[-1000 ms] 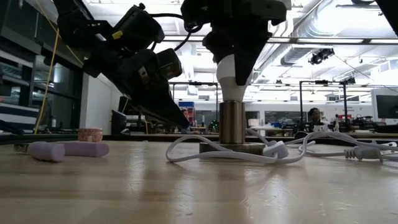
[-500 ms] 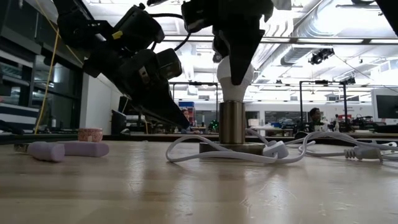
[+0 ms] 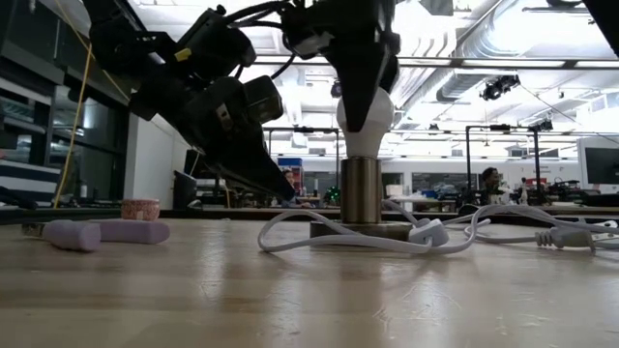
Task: Screw lightbulb
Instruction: Insert the lightbulb into the lamp
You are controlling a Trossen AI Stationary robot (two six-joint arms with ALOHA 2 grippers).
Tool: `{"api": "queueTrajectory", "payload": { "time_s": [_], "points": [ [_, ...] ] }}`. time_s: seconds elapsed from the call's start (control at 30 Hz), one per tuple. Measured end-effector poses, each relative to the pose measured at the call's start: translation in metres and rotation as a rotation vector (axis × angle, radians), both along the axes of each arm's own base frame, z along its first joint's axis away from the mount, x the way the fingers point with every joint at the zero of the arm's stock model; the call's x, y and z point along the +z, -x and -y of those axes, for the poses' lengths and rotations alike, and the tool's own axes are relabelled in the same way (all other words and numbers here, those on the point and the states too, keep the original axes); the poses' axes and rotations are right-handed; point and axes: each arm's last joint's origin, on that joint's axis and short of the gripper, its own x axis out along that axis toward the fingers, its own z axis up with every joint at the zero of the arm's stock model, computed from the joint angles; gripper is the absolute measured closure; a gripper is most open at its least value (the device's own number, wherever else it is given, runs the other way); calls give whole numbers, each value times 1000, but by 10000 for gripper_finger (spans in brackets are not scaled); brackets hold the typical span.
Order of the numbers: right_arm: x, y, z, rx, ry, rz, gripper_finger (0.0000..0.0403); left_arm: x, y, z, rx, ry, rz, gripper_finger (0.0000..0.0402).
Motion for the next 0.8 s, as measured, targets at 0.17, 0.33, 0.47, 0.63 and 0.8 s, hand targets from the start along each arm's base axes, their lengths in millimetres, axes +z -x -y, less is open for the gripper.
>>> {"api": "queueTrajectory", "payload": {
  "time_s": [0.17, 0.33, 0.47, 0.63, 0.8],
  "points": [
    [0, 0, 0, -121, -15, 14, 141, 0, 0, 0, 1, 0, -1, 402],
    [0, 1, 0, -261, -24, 28, 141, 0, 0, 0, 0, 0, -1, 402],
    [0, 1, -1, -373, -30, 39, 141, 0, 0, 0, 0, 0, -1, 401],
    [0, 1, -1, -457, -34, 49, 141, 0, 0, 0, 0, 0, -1, 402],
    [0, 1, 0, -510, -36, 55, 141, 0, 0, 0, 0, 0, -1, 402]
  ]
}}
